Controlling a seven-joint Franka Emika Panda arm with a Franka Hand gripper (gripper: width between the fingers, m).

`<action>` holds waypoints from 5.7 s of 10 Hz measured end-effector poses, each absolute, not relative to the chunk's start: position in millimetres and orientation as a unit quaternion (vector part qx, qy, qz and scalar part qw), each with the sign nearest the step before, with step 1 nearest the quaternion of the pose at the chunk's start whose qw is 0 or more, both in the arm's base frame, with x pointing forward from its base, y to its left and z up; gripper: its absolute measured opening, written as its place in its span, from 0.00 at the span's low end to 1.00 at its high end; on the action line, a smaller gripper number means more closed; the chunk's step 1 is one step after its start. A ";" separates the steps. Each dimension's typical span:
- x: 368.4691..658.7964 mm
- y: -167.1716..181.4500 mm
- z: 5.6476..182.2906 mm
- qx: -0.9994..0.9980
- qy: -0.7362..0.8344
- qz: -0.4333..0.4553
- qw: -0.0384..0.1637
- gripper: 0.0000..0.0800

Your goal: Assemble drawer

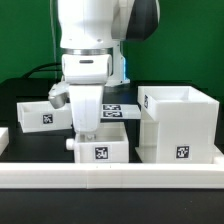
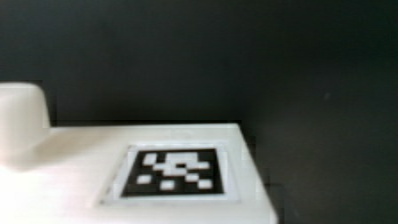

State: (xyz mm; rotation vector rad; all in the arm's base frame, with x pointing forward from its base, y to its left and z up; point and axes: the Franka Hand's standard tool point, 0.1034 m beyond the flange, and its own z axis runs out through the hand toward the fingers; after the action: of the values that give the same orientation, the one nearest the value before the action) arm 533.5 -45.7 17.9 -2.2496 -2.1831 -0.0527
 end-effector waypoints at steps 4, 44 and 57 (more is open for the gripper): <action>535.5 -38.5 16.4 -0.711 -0.703 -0.017 0.003 0.05; 528.5 -2.8 9.6 -0.697 -0.717 -0.007 0.002 0.05; 539.8 0.8 10.0 -0.671 -0.741 -0.013 -0.028 0.05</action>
Offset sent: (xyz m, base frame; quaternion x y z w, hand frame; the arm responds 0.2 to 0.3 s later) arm 0.0000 0.0000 0.0000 0.0000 0.0000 0.0000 1.0000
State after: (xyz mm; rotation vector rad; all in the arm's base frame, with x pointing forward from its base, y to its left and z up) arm 539.8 0.8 10.0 -2.1457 -2.3703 -0.0400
